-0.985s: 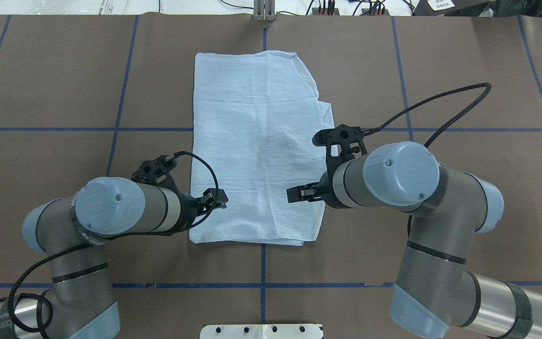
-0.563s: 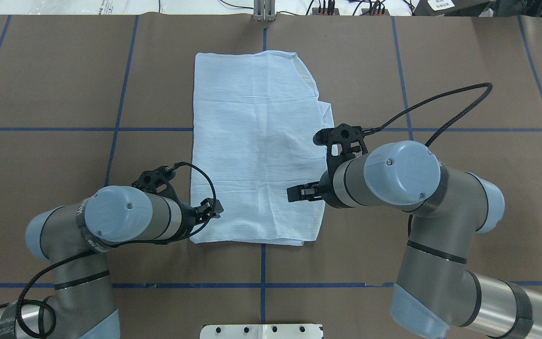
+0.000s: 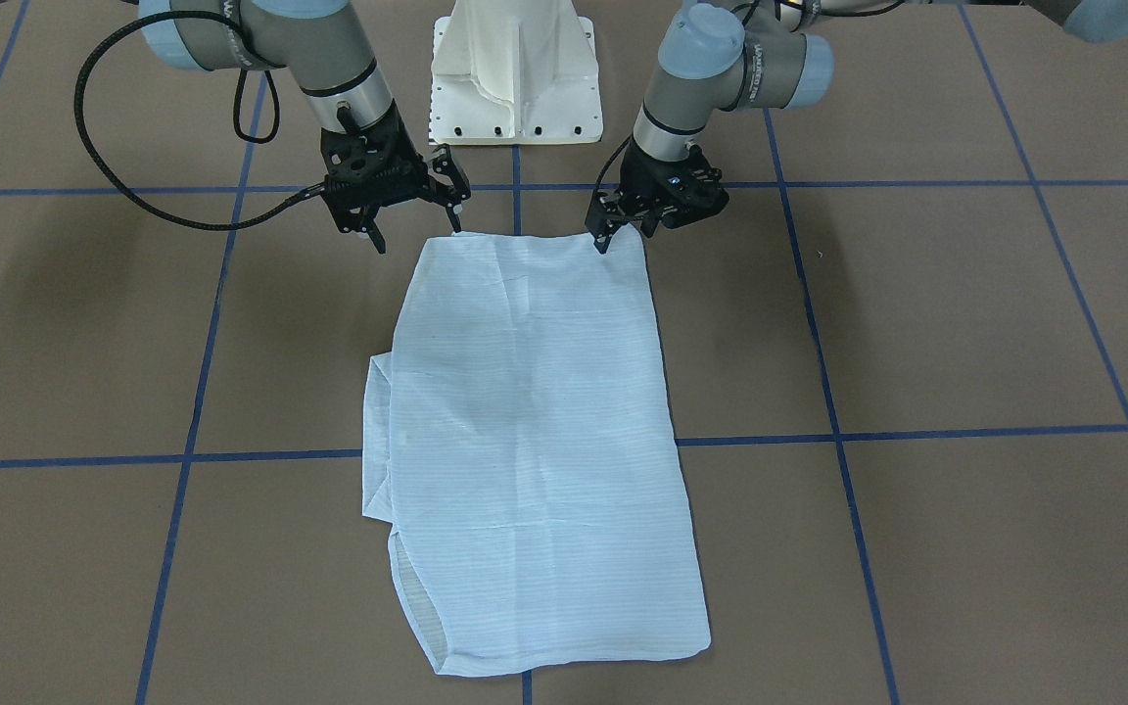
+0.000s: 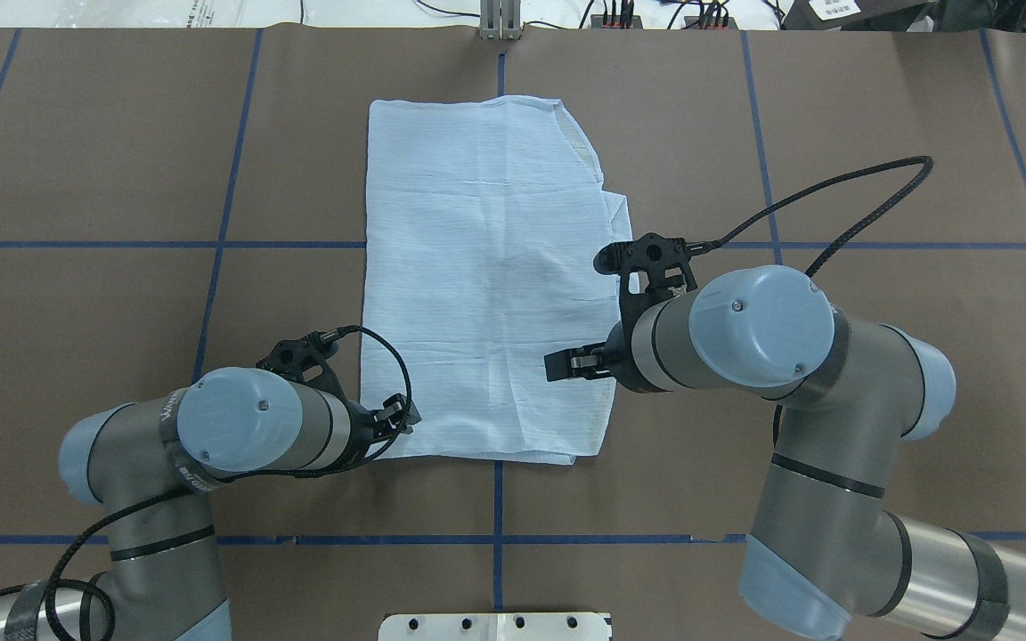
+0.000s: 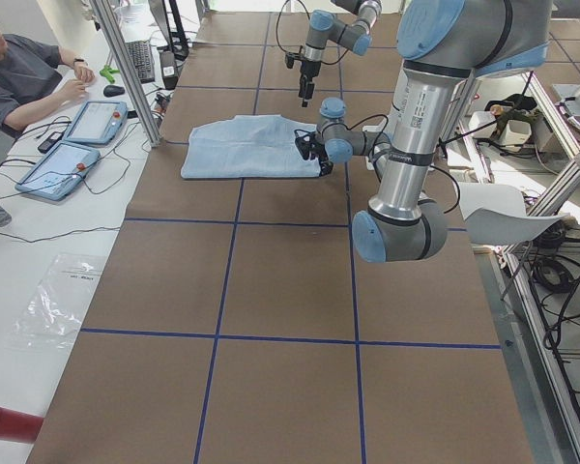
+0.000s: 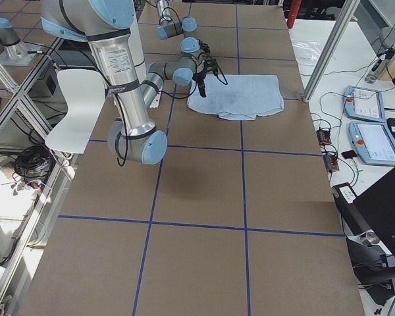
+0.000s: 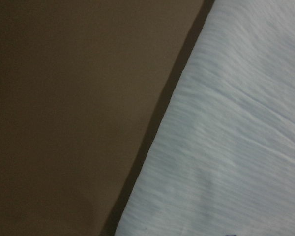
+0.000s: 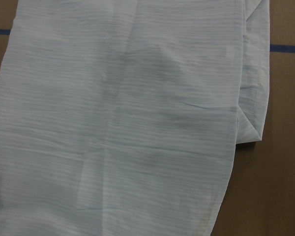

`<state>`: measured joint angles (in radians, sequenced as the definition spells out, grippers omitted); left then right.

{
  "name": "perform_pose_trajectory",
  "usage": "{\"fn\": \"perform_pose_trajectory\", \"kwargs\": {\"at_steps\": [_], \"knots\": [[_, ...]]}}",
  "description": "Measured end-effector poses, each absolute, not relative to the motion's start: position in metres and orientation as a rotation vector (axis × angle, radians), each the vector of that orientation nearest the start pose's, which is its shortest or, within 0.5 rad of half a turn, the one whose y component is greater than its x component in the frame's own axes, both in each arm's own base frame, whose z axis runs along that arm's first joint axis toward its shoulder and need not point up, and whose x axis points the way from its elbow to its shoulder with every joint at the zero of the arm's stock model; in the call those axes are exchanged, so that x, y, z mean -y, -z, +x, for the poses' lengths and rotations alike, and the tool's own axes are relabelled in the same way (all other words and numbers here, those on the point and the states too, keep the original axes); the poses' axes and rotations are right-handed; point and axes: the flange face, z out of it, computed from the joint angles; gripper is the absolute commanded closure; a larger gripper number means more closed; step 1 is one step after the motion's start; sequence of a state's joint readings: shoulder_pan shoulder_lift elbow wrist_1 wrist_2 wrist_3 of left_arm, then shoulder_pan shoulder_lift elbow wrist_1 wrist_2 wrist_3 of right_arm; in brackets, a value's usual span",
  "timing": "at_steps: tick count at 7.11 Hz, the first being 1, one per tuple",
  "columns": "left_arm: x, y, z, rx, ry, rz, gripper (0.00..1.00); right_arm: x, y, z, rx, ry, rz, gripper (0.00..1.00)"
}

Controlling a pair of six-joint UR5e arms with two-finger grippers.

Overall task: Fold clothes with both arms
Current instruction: 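Lower both grippers and grasp the near edge of the folded shirt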

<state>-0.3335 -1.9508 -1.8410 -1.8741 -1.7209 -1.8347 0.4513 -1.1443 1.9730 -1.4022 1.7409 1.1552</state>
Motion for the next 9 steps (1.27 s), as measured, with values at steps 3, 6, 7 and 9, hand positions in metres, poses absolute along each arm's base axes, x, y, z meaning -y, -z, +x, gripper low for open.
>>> {"fn": "perform_pose_trajectory", "kwargs": {"at_steps": [3,6,7,9], "knots": [[0.308,-0.297,0.538,-0.951,0.475,-0.112,0.62,0.358,-0.229,-0.468,0.969,0.050,0.278,0.00],[0.308,-0.299,0.540,-0.944,0.475,-0.113,1.00,0.358,-0.230,-0.467,0.968,0.049,0.278,0.00],[0.307,-0.298,0.539,-0.944,0.474,-0.114,1.00,0.358,-0.230,-0.467,0.968,0.048,0.279,0.00],[0.303,-0.287,0.532,-0.944,0.462,-0.138,1.00,0.355,-0.229,-0.470,0.977,0.009,0.252,0.00]]}}
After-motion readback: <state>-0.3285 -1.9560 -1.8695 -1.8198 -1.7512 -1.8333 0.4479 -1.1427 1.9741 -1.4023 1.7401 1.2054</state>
